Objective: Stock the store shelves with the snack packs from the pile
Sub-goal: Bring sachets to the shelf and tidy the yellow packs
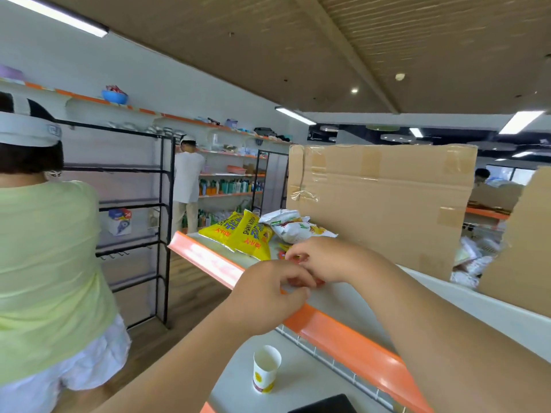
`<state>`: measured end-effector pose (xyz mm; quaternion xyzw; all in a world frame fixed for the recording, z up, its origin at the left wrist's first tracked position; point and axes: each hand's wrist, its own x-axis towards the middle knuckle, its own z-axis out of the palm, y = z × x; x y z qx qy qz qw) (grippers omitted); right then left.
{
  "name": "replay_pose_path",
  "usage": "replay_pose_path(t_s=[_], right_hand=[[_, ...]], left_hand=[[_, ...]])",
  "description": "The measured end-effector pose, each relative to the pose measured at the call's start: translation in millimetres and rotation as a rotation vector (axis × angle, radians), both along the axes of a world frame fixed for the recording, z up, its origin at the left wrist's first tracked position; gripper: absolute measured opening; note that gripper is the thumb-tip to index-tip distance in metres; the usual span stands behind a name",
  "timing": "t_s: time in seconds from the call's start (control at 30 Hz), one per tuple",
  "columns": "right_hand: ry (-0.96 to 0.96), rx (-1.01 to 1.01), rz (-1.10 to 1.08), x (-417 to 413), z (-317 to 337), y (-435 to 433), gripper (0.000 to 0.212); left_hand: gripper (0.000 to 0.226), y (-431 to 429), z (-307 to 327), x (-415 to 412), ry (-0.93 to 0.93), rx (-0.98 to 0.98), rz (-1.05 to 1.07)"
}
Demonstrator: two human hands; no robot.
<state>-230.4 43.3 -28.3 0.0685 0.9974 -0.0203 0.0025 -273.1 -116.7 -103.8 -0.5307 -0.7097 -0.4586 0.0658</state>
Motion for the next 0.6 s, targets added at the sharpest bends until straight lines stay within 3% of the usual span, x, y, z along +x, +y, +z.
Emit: replay_pose_path(t_s=[0.13,0.43,0.6], right_hand=[[0.03,-0.1,0.011,-6.9,-11.9,7.2,0.011],[0.104,-0.192,0.0,-6.0,-16.0,15.6,0.008],[0.077,-0.273,-0.002,-2.1,-16.3,16.1,0.013]], left_hand=[[0.019,5.4,-12.2,1.0,0.237,0.11,0.103],[0.016,18.0,-0.6,-15.4,0.134,0.197,0.181],[0.017,22.6,19.6,-66.0,0.34,0.219,0.456]])
